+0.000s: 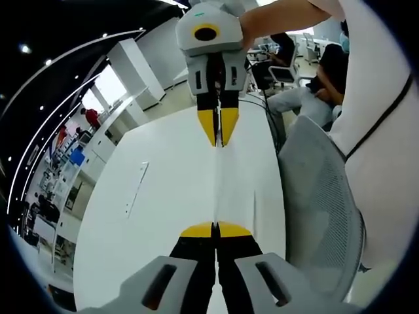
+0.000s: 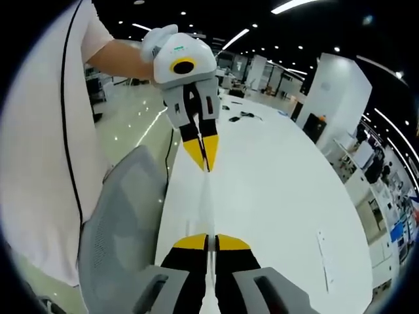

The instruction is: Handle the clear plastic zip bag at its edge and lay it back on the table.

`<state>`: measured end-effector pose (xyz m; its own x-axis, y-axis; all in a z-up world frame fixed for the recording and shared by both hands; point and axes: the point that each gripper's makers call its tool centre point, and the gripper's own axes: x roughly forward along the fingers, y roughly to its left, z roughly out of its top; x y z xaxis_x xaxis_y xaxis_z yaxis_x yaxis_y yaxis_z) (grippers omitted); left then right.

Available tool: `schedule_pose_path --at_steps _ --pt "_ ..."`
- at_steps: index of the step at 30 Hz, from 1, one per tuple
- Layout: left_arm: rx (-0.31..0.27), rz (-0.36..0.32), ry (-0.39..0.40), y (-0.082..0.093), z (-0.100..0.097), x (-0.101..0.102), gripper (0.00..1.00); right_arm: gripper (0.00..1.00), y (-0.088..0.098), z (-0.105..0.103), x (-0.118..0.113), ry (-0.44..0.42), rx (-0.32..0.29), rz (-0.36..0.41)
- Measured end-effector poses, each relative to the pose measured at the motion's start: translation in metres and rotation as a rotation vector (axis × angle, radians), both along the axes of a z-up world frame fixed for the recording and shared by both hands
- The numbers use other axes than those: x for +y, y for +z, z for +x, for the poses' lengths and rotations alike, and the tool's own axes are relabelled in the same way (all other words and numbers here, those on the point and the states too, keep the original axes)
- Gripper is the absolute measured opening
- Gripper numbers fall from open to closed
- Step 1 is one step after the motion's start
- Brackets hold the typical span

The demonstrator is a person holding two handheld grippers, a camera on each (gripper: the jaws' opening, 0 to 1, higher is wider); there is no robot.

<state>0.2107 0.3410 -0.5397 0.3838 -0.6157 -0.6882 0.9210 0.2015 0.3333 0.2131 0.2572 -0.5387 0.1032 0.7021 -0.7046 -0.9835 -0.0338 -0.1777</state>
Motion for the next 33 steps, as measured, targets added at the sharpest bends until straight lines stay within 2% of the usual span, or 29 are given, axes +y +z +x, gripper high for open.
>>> schedule_pose_path --at_steps 27,33 --pt "-0.011 -0.010 0.017 0.001 0.002 0.008 0.00 0.00 -0.001 0.004 -0.018 -0.018 -0.016 -0.025" --pt "-0.017 -0.022 0.017 0.004 0.002 0.005 0.00 0.01 -0.001 0.005 -0.020 -0.046 0.017 -0.028"
